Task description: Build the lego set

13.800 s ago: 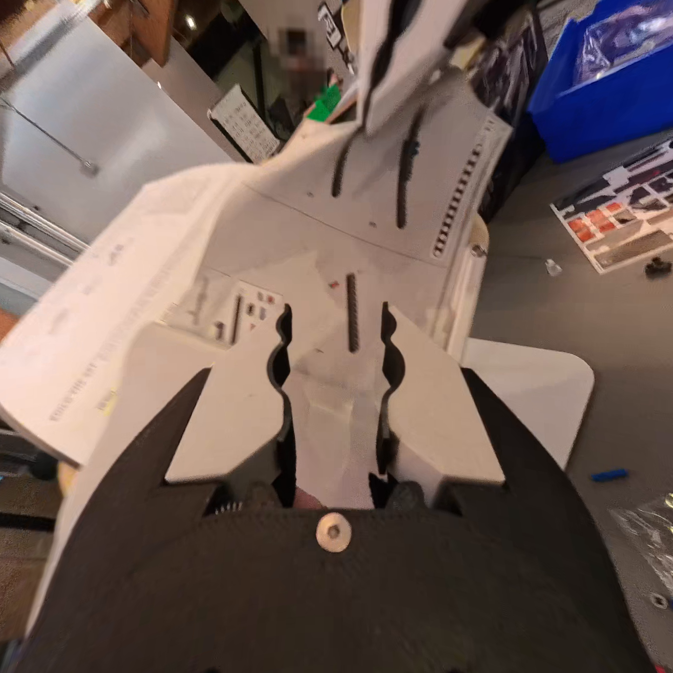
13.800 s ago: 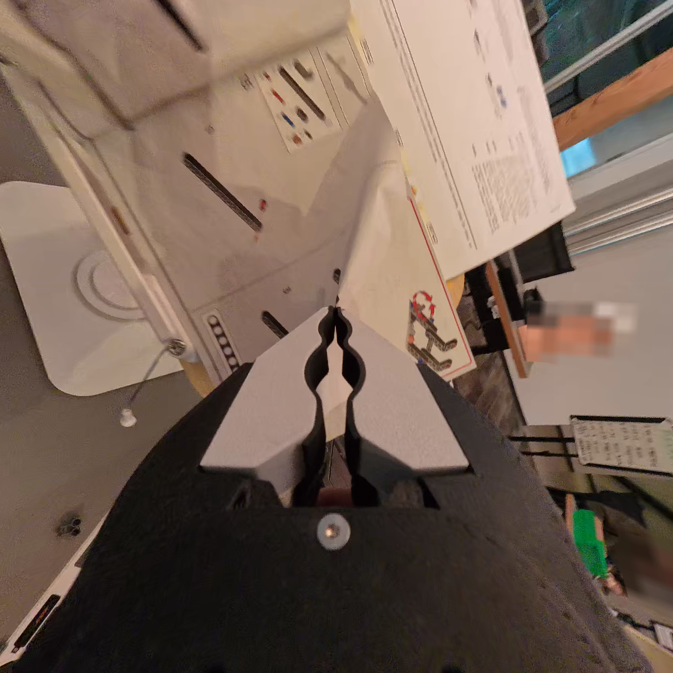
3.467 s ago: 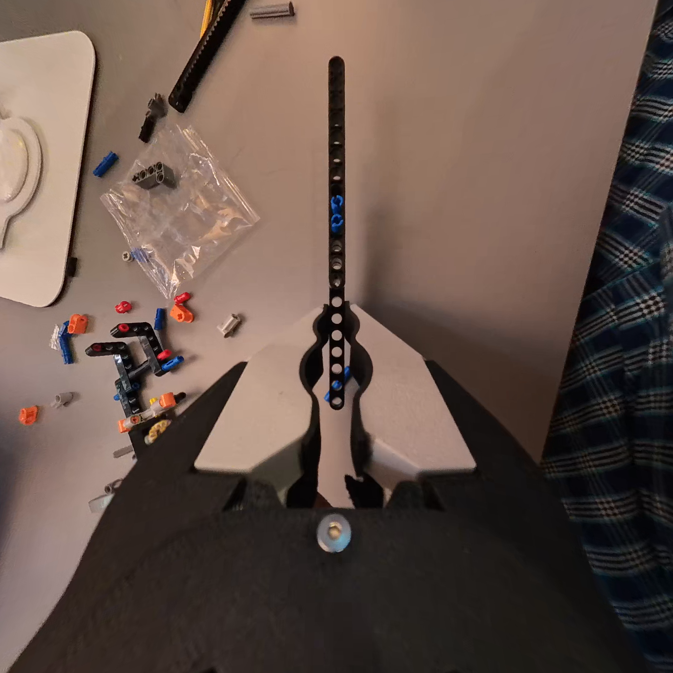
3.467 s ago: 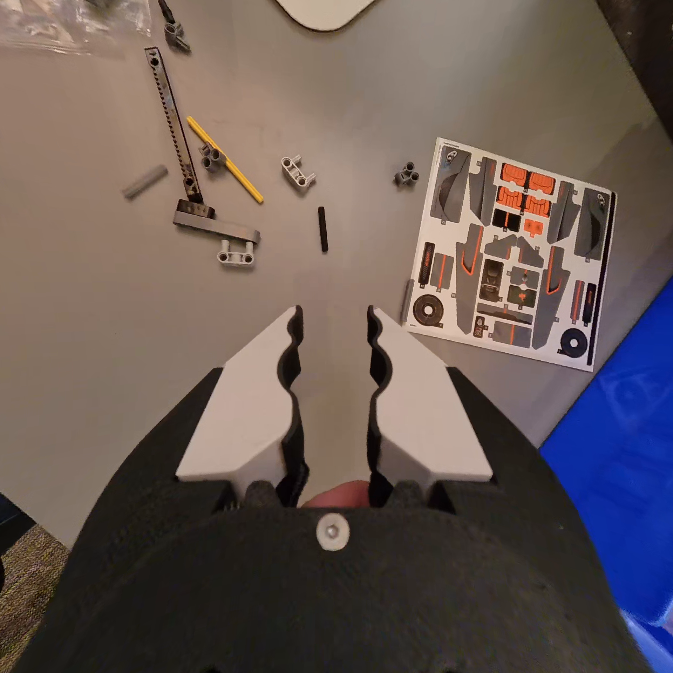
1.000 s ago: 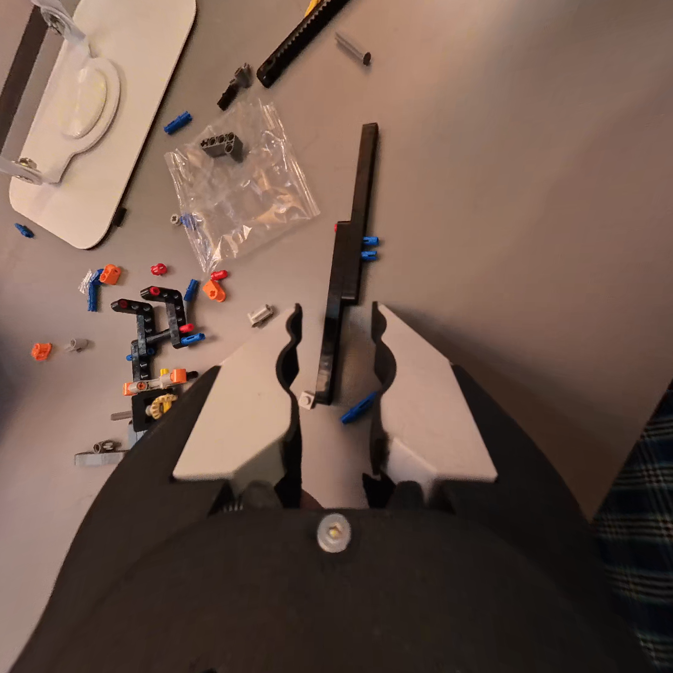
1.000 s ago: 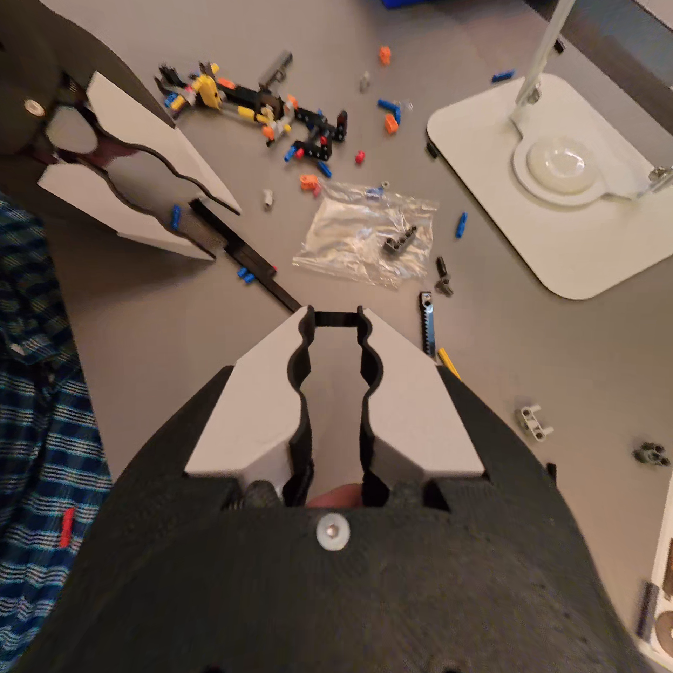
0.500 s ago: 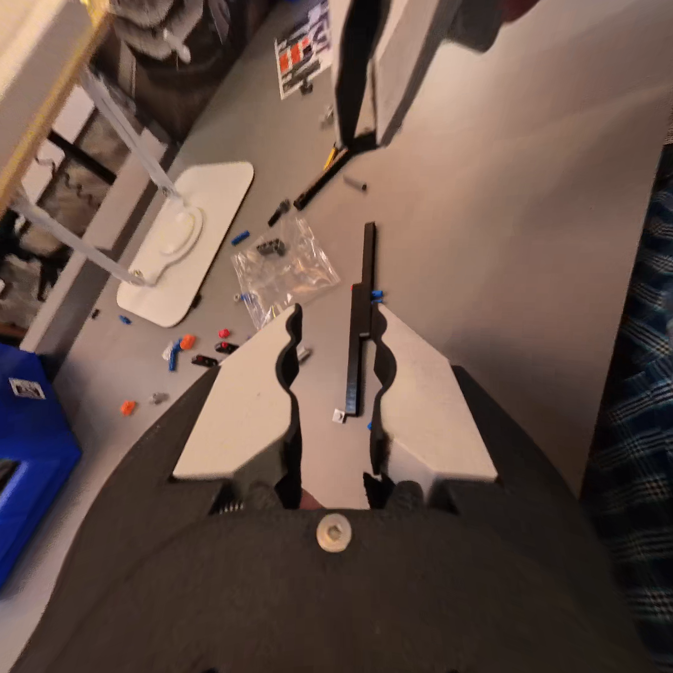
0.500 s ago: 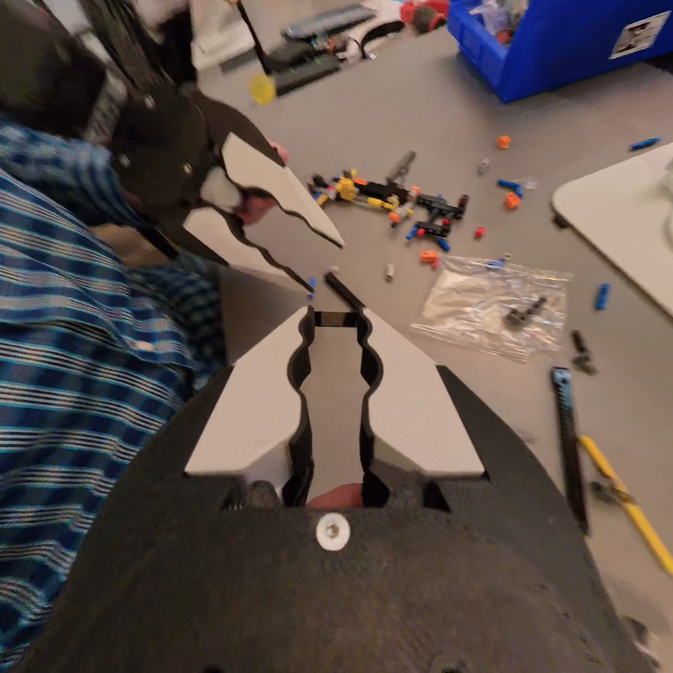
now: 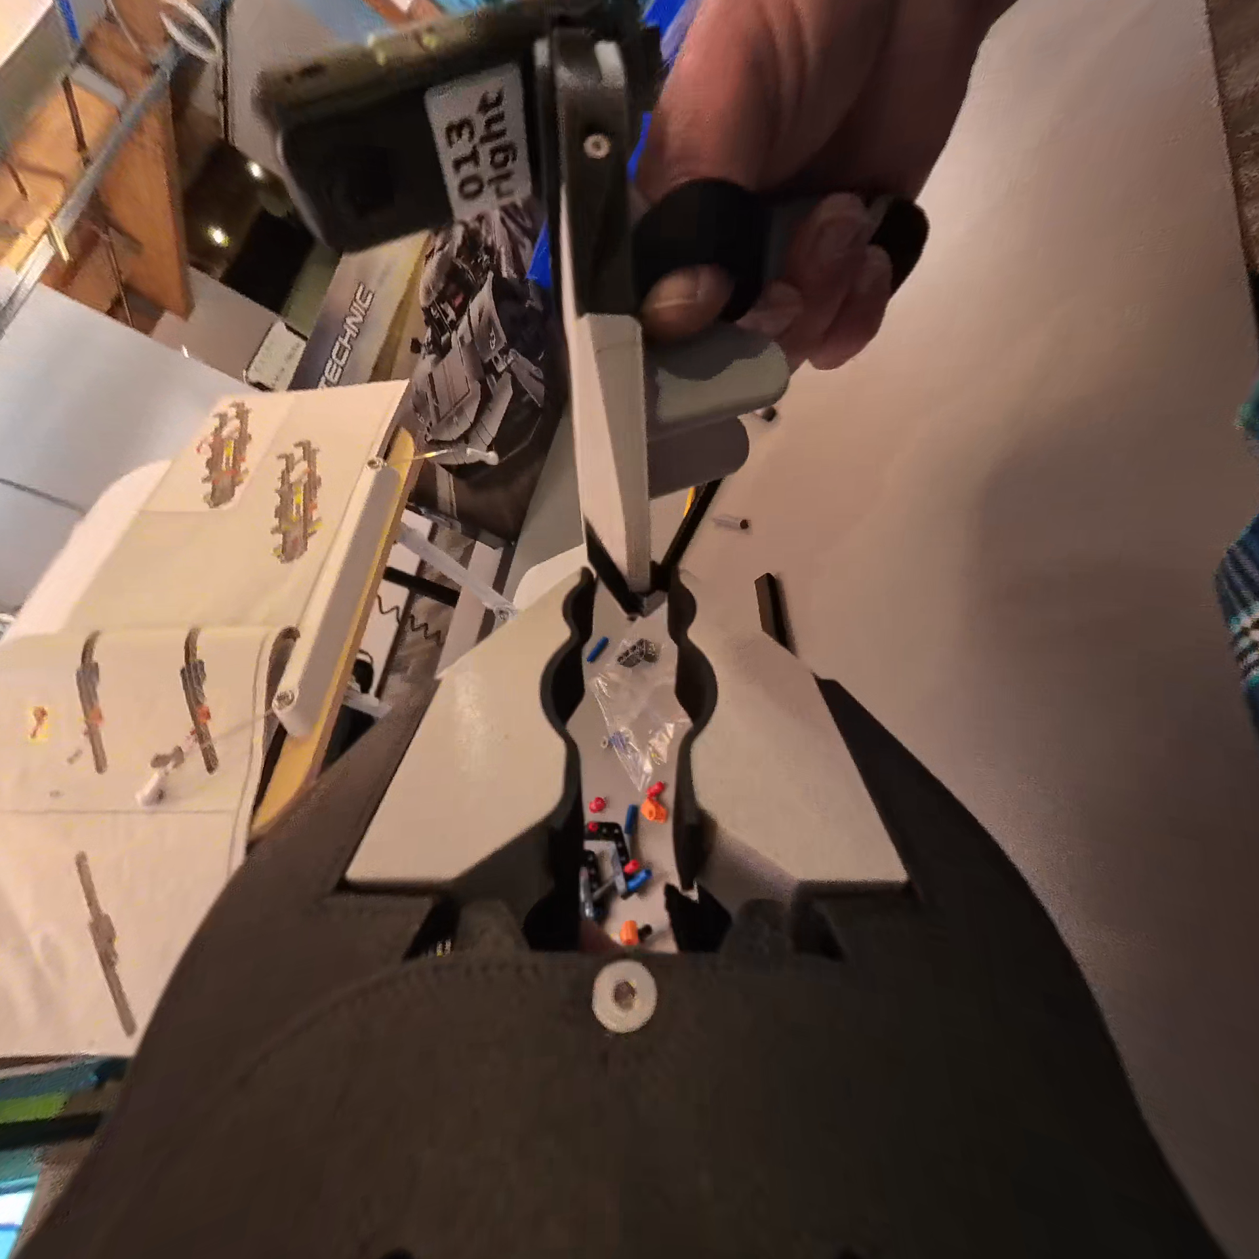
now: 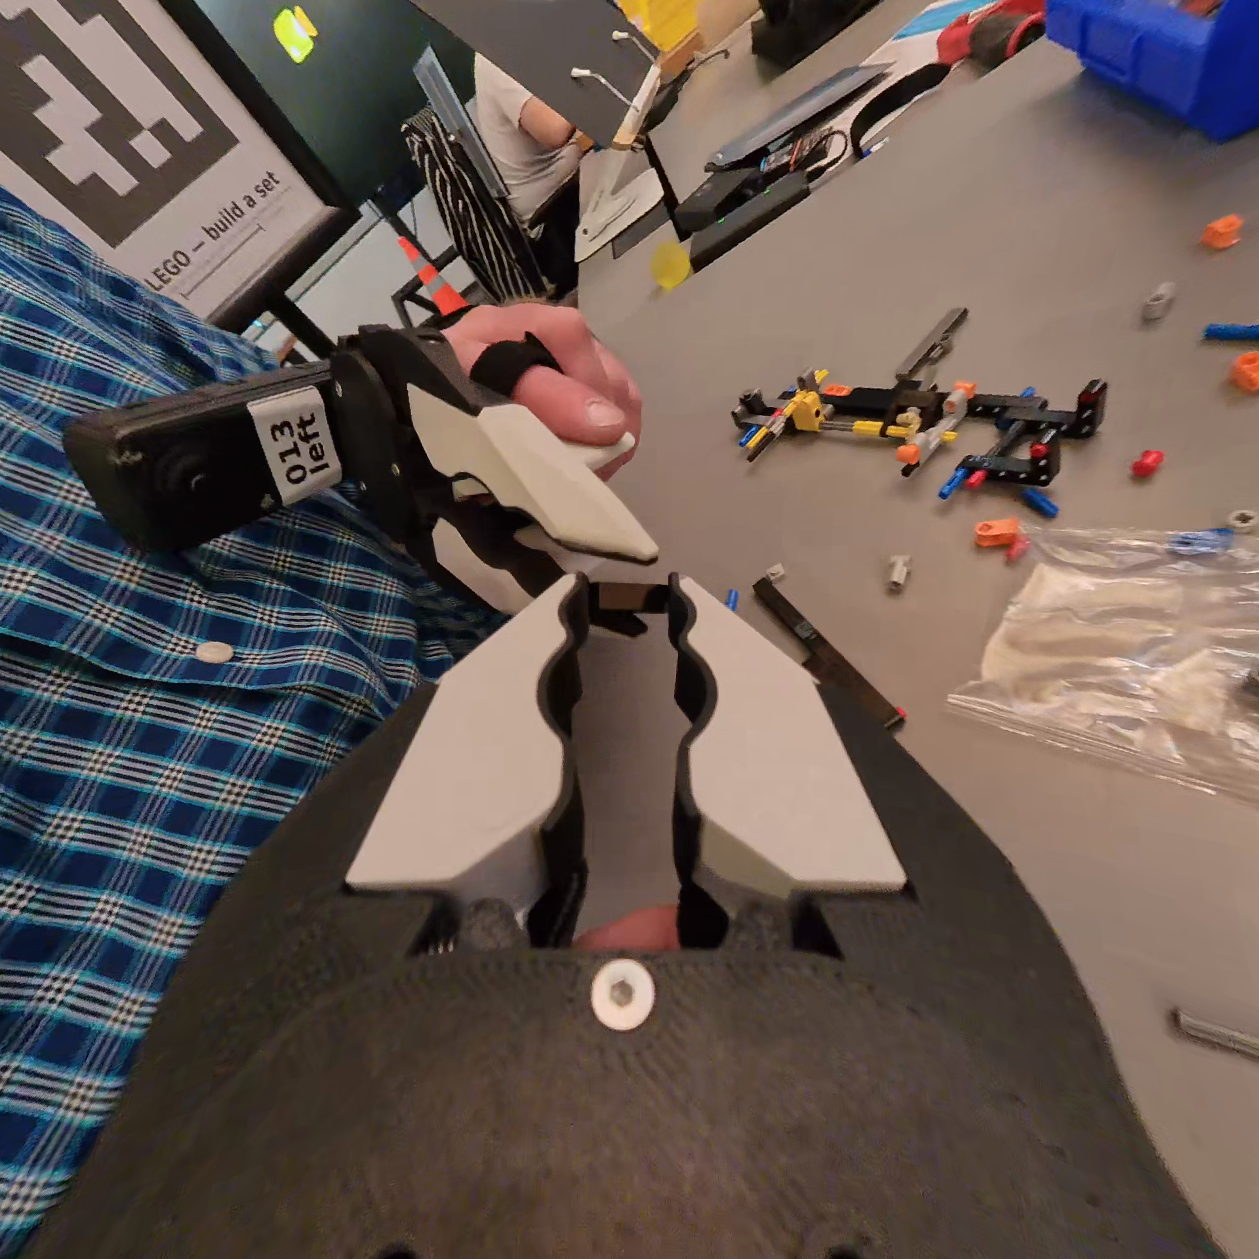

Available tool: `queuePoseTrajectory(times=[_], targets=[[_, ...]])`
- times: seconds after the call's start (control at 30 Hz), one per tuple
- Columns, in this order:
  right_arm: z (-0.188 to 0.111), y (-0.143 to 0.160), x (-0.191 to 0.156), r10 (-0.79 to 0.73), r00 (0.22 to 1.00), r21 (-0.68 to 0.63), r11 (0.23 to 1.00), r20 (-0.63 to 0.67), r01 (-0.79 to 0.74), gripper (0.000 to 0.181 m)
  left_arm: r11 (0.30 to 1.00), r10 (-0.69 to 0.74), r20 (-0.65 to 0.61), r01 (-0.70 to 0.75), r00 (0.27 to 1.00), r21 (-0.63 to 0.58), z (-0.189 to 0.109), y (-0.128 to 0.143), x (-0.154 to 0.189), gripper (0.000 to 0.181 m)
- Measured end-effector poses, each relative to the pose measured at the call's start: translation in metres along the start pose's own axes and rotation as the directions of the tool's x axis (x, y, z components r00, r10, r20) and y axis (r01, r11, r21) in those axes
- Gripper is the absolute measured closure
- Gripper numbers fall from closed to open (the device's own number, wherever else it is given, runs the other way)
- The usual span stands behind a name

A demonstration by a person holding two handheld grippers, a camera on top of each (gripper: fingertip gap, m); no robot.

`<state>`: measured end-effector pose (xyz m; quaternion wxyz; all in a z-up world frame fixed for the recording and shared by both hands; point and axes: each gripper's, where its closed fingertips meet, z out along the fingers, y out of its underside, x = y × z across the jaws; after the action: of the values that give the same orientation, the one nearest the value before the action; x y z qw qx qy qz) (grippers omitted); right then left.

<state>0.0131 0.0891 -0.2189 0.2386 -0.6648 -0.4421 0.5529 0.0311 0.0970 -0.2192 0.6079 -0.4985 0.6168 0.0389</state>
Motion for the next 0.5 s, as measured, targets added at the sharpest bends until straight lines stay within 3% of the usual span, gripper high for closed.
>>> queuePoseTrajectory(times=[0.27, 0.5], targets=[[0.003, -0.004, 0.004, 0.086, 0.995, 0.001, 0.996, 0.051, -0.086, 0.16, 1.0, -0.015, 0.027, 0.015, 1.0, 0.019, 0.004, 0.001, -0.004, 0.172], [0.004, -0.029, 0.02, 0.137, 0.989, 0.115, 0.983, 0.05, -0.142, 0.161, 0.99, -0.135, 0.093, 0.132, 0.986, 0.046, 0.011, 0.013, -0.028, 0.173]])
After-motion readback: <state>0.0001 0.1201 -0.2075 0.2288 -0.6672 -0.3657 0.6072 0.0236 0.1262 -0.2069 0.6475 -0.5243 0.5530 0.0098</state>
